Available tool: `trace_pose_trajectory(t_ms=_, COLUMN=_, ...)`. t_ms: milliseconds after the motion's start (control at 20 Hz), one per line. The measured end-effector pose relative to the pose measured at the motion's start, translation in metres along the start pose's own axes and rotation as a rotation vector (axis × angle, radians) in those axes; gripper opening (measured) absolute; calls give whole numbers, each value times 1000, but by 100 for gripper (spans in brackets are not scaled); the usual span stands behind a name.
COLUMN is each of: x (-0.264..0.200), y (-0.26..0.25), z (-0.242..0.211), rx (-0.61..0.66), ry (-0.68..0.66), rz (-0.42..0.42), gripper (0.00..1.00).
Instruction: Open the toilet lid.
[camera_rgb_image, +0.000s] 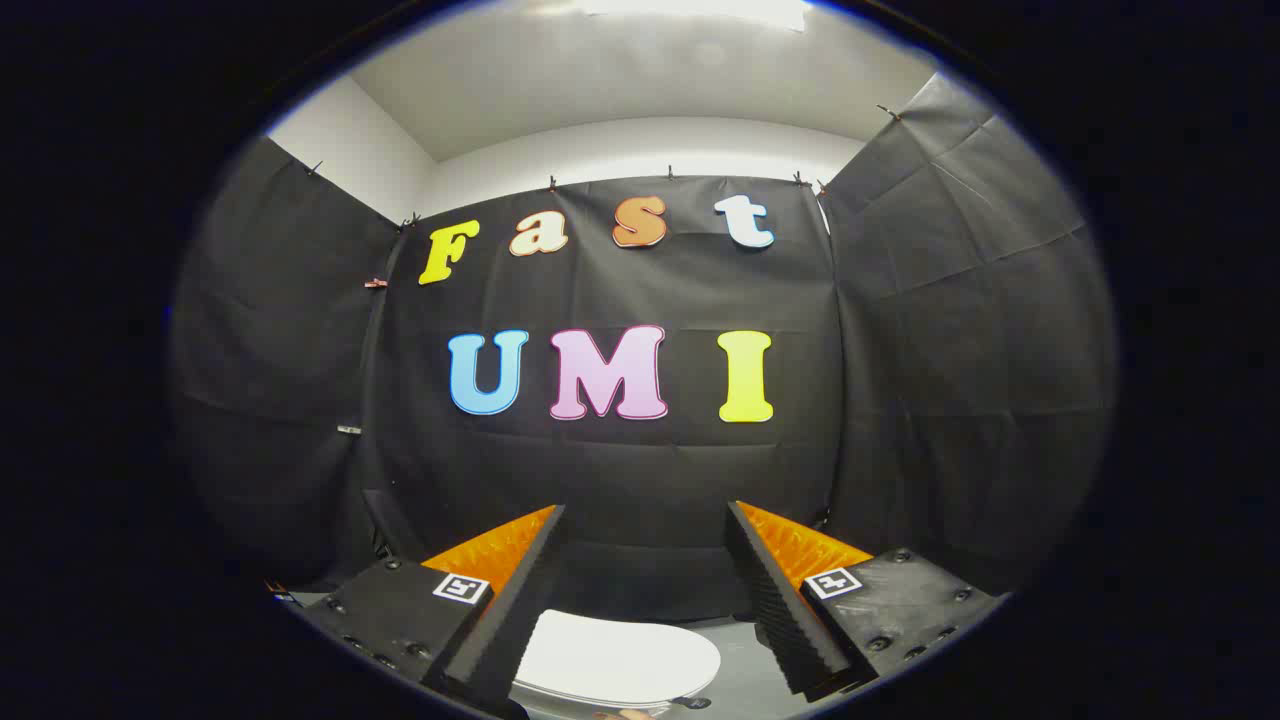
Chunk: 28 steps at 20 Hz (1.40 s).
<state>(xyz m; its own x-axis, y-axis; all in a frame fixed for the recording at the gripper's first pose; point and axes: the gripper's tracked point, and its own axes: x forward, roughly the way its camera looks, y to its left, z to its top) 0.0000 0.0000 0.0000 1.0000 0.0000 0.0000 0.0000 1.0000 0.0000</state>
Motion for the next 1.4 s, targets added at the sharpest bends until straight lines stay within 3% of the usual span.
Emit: trace_pose_trajectory(t_ms=1400, x=4, y=0, z=-1, rx=53, ry=5, rz=-3, gripper=99)
